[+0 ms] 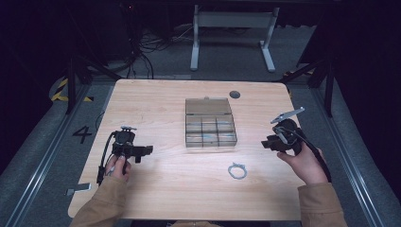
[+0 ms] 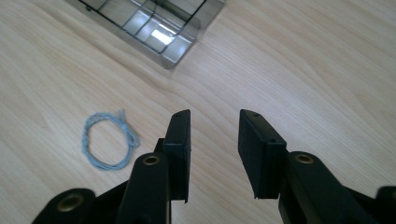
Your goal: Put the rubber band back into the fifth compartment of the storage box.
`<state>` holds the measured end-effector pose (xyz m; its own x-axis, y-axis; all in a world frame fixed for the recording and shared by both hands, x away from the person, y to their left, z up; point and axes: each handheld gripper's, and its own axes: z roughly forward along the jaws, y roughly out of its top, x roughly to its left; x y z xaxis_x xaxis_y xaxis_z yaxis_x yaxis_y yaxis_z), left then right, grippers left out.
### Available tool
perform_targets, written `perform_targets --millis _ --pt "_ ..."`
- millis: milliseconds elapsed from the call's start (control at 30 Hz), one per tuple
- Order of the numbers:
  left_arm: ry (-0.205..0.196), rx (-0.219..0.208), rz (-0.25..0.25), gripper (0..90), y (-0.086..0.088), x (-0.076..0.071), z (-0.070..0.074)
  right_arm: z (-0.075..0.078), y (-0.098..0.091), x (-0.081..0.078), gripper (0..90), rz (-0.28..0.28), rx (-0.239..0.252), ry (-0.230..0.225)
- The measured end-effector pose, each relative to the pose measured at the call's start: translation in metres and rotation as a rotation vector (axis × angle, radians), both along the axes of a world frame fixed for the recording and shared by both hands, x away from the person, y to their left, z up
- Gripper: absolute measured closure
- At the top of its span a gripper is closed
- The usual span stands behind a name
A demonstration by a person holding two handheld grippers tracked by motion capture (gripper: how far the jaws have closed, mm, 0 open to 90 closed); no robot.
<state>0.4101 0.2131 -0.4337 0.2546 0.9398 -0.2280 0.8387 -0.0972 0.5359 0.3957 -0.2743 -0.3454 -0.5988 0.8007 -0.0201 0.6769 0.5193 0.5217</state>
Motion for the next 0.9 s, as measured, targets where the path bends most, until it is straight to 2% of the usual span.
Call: perform_targets --millis 100,300,500,633,733,900 --pt "0.001 0.015 -0.005 16.0 -0.001 0.001 0.0 -0.001 0.004 -0.001 64.3 0.021 0.008 0.012" --pt "0.004 0.017 -0.011 16.0 -0.005 0.003 0.0 -0.002 0.016 -0.007 62.3 0.071 0.022 0.034" --pt "-0.001 0.023 -0.019 16.0 -0.008 0.005 0.0 -0.002 0.02 -0.011 61.5 0.091 0.049 0.049" --pt "-0.001 0.024 -0.02 16.0 -0.009 0.005 0.0 -0.003 0.022 -0.012 60.3 0.102 0.062 0.053" --pt "0.002 0.026 -0.024 16.0 -0.01 0.006 0.0 -0.006 0.025 -0.011 58.2 0.113 0.06 0.038" --pt "0.001 0.023 -0.022 16.0 -0.01 0.006 0.0 -0.013 0.03 -0.01 59.0 0.134 0.055 0.048"
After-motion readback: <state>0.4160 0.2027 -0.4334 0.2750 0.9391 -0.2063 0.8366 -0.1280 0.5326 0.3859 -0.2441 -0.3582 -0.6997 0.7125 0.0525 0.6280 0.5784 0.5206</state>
